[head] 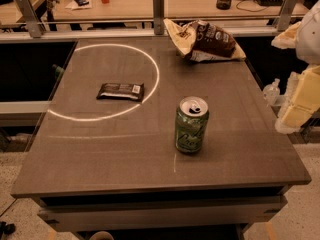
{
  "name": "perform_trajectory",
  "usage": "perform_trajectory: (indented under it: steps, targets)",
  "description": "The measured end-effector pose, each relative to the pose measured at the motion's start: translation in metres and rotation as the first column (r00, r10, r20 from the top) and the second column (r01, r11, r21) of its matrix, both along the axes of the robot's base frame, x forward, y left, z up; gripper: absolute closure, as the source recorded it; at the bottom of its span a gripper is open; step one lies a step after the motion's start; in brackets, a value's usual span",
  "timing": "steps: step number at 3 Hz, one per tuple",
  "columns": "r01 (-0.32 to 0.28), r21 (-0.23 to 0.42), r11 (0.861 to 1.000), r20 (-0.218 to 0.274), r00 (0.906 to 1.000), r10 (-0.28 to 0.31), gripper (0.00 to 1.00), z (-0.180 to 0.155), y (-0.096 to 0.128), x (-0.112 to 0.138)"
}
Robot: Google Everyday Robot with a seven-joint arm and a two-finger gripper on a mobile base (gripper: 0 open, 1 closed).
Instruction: Move green can near rxbar chocolate
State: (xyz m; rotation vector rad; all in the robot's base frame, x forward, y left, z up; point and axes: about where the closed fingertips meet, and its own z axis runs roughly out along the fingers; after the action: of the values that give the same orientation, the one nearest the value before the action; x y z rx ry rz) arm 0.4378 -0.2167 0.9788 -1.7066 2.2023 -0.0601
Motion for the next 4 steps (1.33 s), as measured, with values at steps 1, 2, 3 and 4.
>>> perform_trajectory:
  steps: [1,2,3,4]
  targets:
    - [-0.001,0.137,0.991,0.018,0.9998,-0.002,0.00,-0.003,-0.010,0.003]
    - [-0.033,0.307,0.951,0.011,0.9995,0.031,0.00,-0.020,-0.015,0.004]
    - [-0.089,0.475,0.875,0.019,0.9957,0.090,0.00,-0.035,-0.009,-0.002]
    - [-0.125,0.560,0.819,0.041,0.9915,0.124,0.00,-0.057,-0.012,-0.011]
